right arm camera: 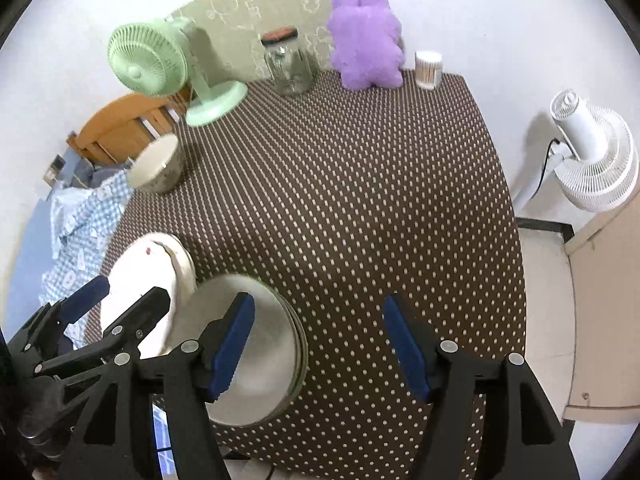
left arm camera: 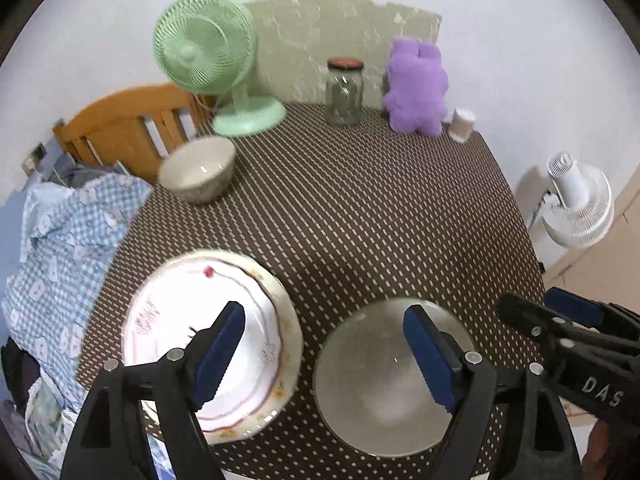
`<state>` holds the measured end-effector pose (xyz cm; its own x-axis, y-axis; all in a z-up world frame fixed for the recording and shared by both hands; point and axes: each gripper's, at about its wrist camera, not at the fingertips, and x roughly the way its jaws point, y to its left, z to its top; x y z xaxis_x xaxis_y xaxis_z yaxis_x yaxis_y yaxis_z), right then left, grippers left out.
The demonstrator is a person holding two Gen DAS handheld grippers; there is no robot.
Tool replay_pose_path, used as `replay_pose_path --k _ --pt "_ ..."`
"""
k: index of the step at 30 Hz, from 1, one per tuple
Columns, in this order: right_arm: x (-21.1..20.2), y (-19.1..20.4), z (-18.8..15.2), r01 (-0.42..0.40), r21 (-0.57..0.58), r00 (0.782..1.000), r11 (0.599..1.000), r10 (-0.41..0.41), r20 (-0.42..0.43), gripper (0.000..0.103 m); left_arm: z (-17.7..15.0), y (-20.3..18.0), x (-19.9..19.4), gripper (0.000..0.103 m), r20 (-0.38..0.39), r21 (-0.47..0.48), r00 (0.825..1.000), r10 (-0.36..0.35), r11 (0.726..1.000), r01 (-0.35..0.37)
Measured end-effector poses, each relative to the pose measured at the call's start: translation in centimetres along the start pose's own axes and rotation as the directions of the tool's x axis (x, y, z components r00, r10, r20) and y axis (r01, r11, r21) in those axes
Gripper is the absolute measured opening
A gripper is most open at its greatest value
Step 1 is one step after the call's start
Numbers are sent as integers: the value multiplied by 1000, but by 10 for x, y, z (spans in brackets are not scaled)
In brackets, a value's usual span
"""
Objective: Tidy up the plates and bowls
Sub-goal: 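Lower the bowl onto the plate stack and open both grippers, then move both grippers toward the grey-green bowl beside the mint fan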
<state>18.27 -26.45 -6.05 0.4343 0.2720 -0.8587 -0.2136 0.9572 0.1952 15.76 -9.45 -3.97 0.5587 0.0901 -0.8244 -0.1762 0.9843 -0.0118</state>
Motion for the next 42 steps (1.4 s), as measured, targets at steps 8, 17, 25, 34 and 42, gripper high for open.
replay_pose_path --k 8,17,25,34,42 --pt "-19 17 14 33 3 997 999 -33 71 70 16 15 -11 86 46 -29 999 -25 999 26" --pt "-13 51 31 103 63 990 993 -108 95 70 35 49 -7 88 47 -7 998 -45 999 45" --pt "1 99 47 156 112 981 981 -167 96 70 62 101 2 88 55 15 997 -48 999 47" --pt "22 161 71 173 135 974 976 -189 121 70 86 164 23 89 56 21 997 -51 999 50" --pt "46 215 100 180 135 971 974 -198 136 70 110 206 46 90 59 41 997 -55 998 53"
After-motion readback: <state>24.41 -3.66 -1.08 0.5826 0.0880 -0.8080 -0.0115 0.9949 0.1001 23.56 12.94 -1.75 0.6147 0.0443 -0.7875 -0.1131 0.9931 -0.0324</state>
